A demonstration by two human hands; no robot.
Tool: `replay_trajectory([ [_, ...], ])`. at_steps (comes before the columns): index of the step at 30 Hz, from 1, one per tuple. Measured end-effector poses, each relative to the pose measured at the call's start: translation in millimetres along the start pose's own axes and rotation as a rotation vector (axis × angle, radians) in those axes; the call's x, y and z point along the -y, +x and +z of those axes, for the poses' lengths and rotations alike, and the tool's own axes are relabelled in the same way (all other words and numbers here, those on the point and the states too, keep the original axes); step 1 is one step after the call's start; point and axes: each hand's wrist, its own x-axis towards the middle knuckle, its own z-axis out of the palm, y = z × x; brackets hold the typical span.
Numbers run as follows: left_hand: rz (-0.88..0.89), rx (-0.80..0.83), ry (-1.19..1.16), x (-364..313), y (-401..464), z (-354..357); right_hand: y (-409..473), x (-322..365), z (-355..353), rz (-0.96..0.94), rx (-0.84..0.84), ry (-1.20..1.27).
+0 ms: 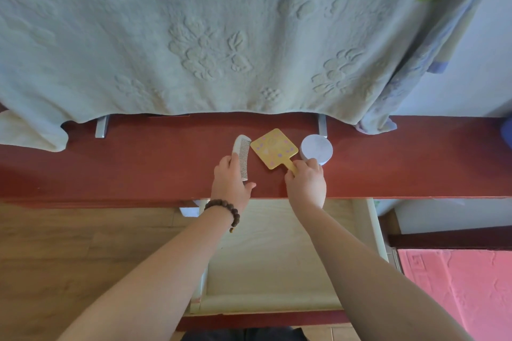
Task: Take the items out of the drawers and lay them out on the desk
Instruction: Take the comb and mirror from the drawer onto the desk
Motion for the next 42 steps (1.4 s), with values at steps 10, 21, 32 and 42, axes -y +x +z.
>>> replay_trajectory([
  [10, 0.113, 0.035, 0.321, 2, -16, 15, -11, -17, 12, -0.293, -0.025, 0.069],
  [21, 0.122, 0.113, 0.329, 4, -24, 27, -20, -20, 15, -0.355, 0.267, -0.109],
  [32, 0.069, -0.026, 0.246, 9, -111, 24, -79, -56, -14, -0.425, 0.198, -0.06],
  [42, 0.136, -0.012, 0.356, 48, -224, 43, -219, -105, -17, -0.269, 0.162, -0.11],
])
